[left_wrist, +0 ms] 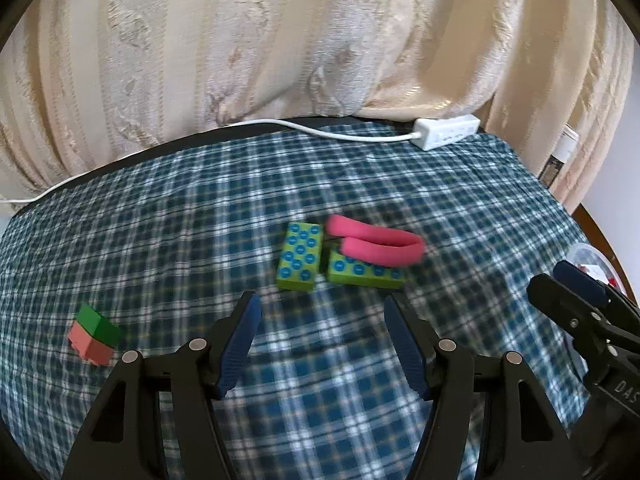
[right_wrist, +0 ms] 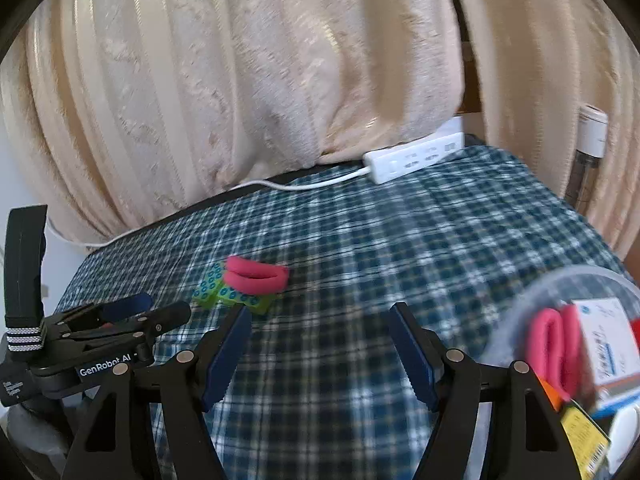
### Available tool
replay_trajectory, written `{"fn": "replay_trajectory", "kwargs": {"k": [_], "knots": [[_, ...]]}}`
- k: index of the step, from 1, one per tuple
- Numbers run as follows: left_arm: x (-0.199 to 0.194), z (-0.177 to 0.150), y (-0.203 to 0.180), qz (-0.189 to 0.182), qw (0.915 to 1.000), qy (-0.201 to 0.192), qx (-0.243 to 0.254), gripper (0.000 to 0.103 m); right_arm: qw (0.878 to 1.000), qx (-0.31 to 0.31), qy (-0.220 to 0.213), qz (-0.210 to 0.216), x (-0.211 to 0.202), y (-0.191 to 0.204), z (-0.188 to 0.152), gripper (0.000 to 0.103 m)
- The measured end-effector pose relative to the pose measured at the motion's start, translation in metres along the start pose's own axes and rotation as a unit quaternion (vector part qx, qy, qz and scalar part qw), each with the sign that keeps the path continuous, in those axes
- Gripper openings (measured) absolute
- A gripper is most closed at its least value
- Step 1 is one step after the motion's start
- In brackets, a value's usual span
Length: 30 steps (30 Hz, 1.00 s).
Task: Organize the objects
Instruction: 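Move both open tools back toward the pink tube and dotted blocks, then grasp the pink foam tube with the right tool and lift it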
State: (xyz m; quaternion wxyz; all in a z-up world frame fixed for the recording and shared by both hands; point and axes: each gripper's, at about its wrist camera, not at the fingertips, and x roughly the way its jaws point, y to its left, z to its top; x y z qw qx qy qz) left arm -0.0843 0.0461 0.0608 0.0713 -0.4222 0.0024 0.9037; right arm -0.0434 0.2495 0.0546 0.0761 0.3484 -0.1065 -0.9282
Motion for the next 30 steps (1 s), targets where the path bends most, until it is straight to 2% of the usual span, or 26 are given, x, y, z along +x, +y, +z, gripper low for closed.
{"fn": "replay_trajectory", "kwargs": {"k": [18,24,30], "knots": [[0.020,-0.003,0.036,0.024,0.9990,0.020,-0.031,0.066,0.994,-0.090,0.051,0.026,0.074,0.050,0.023,0.075],[0.024,-0.003,0.044,0.028,0.9984,0.025,-0.041,0.066,0.991,-0.116,0.060,0.030,0.094,0.060,0.035,0.078],[0.028,-0.004,0.045,0.030,0.9981,0.031,-0.043,0.066,0.988,-0.123,0.080,0.055,0.111,0.061,0.037,0.078]]}}
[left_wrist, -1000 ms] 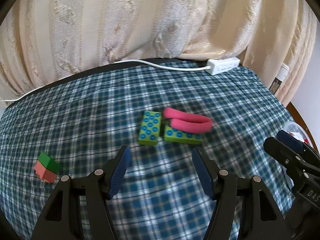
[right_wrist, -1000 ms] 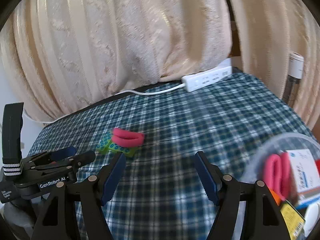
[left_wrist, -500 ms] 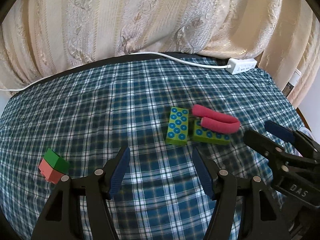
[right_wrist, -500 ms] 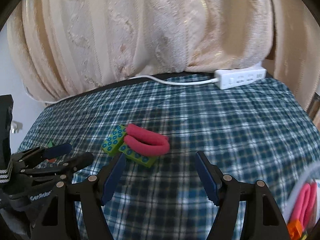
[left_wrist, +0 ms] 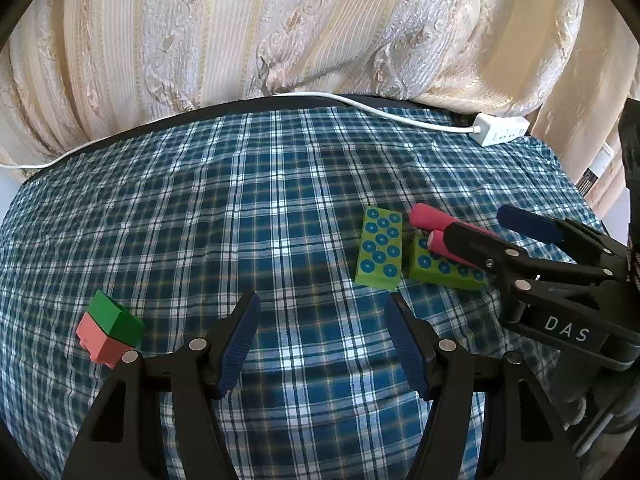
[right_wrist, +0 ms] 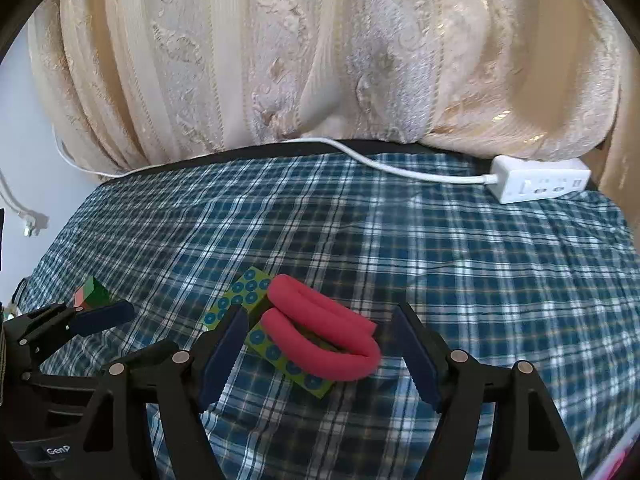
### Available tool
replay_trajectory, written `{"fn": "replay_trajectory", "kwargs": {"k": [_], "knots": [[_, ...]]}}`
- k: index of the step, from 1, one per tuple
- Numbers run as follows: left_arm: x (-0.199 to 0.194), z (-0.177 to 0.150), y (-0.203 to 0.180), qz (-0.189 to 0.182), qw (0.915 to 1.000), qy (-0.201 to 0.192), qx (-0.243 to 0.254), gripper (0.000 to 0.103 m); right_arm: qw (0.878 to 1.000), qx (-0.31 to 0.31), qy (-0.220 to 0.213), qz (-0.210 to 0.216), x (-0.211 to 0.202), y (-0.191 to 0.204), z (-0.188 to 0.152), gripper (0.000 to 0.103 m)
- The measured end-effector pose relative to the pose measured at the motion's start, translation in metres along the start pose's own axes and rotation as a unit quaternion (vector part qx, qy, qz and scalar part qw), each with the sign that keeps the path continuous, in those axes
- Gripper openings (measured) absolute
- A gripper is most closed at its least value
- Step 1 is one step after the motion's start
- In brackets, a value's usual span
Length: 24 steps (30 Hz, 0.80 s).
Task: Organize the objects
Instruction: 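Grasp the pink foam tube with the right tool and lift it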
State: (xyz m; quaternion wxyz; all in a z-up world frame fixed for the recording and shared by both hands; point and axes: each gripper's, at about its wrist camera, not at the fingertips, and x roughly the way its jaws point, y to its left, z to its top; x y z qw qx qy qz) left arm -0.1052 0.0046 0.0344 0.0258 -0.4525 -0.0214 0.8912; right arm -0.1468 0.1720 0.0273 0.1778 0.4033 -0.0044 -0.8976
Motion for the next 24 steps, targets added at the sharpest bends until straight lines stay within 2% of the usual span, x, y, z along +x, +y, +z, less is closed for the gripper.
{"fn": "replay_trajectory", "kwargs": {"k": [6,10,13,18,24], "knots": [[0.004,0.000,0.001,0.001,1.0000,0.004,0.000,0.066,0.999,-0.029,0.014,0.016,0.007,0.006,-0.003,0.078],[0.005,0.000,0.002,0.000,1.0000,0.005,0.000,0.066,0.999,-0.036,0.020,0.011,0.009,0.007,-0.005,0.077],[0.005,0.000,0.002,0.000,1.0000,0.005,0.000,0.066,0.999,-0.026,0.022,0.001,0.009,0.004,-0.004,0.063],[0.005,0.000,0.001,0.000,1.0000,0.005,0.000,0.066,1.000,0.002,0.020,0.011,0.004,-0.005,-0.005,0.060],[0.005,0.001,0.001,0.001,1.0000,0.005,-0.001,0.066,0.999,0.034,0.019,-0.025,-0.002,-0.015,-0.012,0.059]]}}
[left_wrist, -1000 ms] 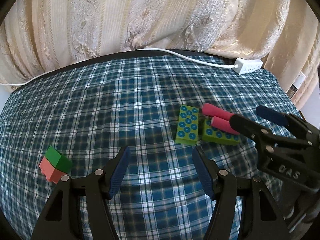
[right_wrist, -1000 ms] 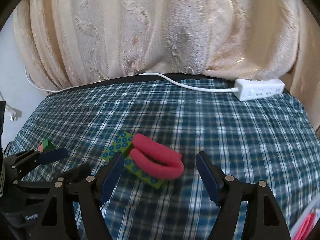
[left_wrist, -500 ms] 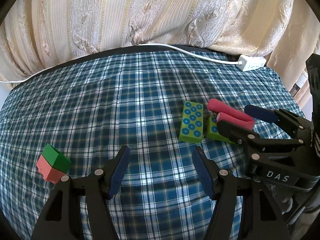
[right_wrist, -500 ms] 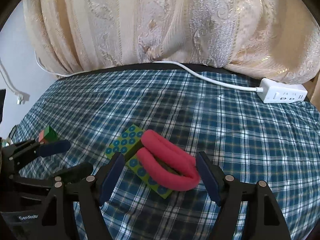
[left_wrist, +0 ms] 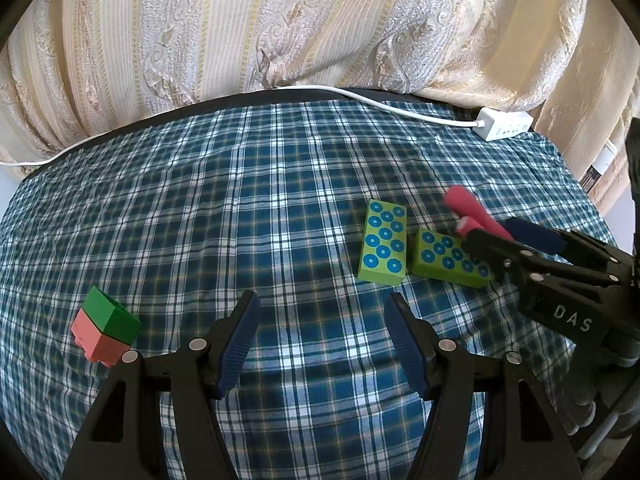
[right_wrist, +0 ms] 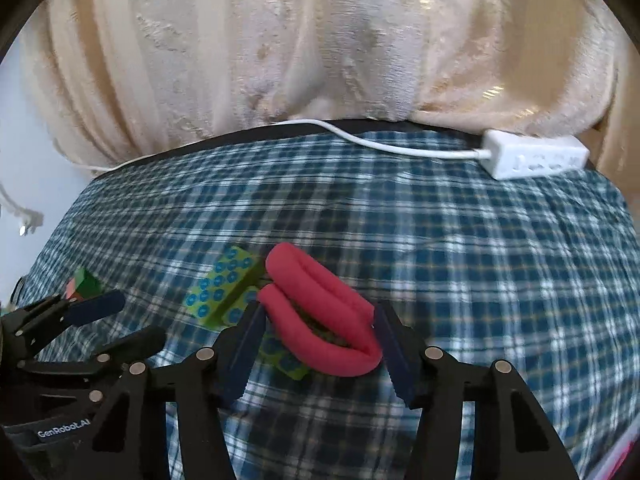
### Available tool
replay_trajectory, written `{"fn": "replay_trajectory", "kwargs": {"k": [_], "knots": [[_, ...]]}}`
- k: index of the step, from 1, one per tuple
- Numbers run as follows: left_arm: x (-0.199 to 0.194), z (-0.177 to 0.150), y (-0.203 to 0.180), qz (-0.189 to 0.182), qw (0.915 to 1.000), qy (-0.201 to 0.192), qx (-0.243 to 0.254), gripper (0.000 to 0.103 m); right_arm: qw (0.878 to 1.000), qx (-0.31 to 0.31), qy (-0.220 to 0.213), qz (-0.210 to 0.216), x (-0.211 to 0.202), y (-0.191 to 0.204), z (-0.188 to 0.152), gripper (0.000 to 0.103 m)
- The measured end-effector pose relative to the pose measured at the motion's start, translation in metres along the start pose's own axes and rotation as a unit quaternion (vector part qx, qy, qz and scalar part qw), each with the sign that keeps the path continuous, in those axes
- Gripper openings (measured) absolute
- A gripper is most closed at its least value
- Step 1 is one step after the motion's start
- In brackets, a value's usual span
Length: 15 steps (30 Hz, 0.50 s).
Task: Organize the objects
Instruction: 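Grasp the pink foam tube with the right tool and lift it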
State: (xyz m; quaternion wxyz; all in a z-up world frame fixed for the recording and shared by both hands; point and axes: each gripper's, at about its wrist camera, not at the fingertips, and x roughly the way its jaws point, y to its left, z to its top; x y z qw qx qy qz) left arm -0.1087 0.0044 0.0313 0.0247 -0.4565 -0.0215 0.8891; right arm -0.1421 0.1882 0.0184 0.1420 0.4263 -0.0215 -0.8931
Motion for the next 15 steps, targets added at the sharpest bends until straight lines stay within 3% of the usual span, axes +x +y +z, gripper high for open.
{"fn": "replay_trajectory", "kwargs": {"k": [8,15], "knots": [[0.005,0.001,-0.003,0.005,1.0000,0.002,0.008,0.066,0.998,0.031,-0.004,-0.055,-0.018,-0.020,-0.021,0.059],[0.018,0.008,-0.011,0.021,0.9996,0.008,0.020,0.066,0.997,0.053,-0.019,-0.055,-0.040,-0.026,-0.040,0.059]]}}
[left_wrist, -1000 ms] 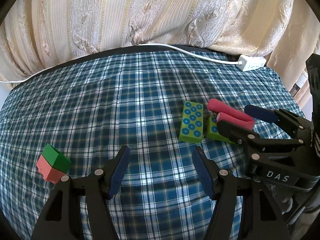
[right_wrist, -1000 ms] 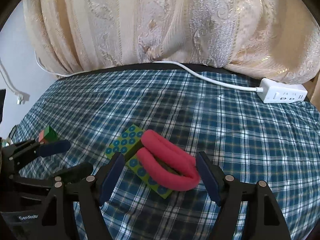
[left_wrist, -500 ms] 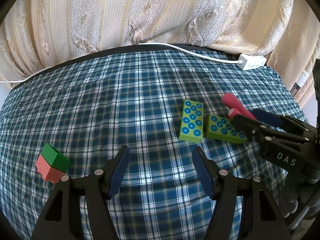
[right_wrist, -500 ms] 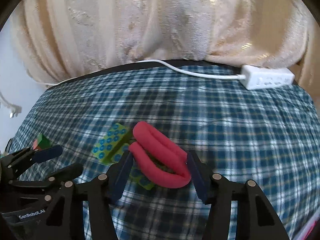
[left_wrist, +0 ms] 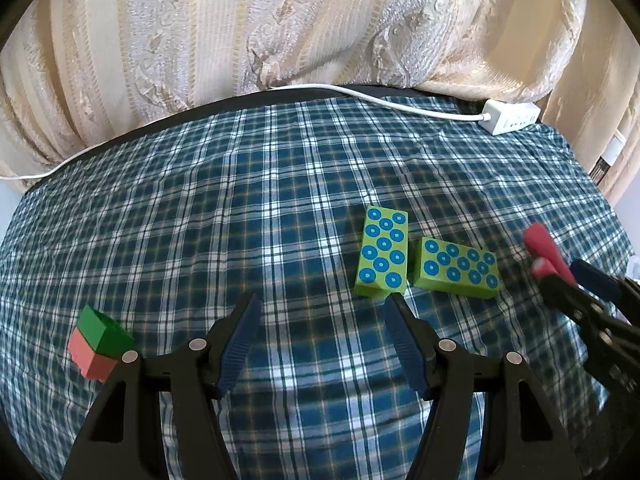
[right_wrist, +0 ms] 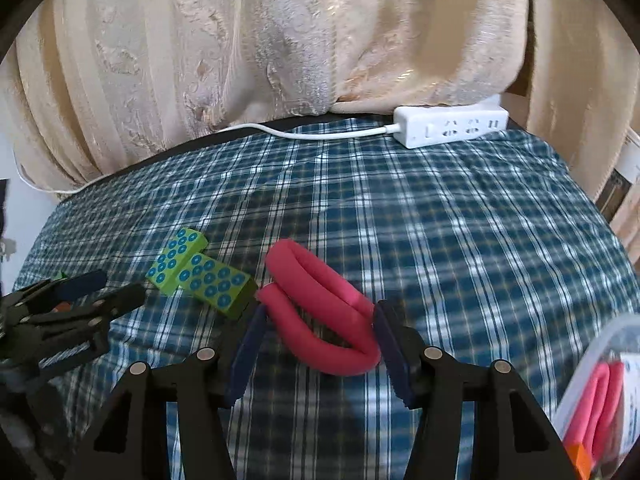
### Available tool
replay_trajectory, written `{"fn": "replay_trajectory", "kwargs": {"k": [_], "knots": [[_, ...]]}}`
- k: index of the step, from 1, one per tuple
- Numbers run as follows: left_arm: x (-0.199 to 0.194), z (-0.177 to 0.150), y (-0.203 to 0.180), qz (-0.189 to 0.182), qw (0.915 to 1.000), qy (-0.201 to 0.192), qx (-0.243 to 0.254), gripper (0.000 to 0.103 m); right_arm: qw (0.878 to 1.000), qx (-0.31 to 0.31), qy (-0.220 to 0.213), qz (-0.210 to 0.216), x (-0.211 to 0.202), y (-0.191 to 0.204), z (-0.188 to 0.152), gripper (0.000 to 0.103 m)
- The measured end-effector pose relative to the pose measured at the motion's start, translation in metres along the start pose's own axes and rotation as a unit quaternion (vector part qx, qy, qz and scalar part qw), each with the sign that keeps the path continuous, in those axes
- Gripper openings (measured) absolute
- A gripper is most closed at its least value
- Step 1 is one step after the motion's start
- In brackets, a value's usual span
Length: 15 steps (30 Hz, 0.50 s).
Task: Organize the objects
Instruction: 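Grasp the pink foam tube with the right tool and lift it, then grasp the green dotted block with the left tool while the right tool holds the tube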
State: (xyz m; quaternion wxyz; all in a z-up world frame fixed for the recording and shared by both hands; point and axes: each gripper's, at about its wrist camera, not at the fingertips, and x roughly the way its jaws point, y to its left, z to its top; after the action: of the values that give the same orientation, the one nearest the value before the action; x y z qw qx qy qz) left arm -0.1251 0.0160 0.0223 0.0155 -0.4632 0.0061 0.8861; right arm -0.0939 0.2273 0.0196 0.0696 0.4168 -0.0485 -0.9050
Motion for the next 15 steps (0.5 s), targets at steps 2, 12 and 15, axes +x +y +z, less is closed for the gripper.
{"fn": "replay_trajectory", "kwargs": {"k": [2,12,15], "knots": [[0.002,0.001,-0.003,-0.001,1.0000,0.002,0.003,0.066,1.000,0.001,-0.007,-0.001,-0.006,0.000,-0.003,0.058],[0.012,0.009,-0.018,0.001,0.9997,0.001,0.023,0.066,1.000,-0.010,-0.019,0.001,-0.011,0.002,-0.010,0.056],[0.016,0.011,-0.018,0.004,0.9997,0.003,0.023,0.066,1.000,-0.008,-0.020,0.006,-0.009,0.001,-0.011,0.056]]}}
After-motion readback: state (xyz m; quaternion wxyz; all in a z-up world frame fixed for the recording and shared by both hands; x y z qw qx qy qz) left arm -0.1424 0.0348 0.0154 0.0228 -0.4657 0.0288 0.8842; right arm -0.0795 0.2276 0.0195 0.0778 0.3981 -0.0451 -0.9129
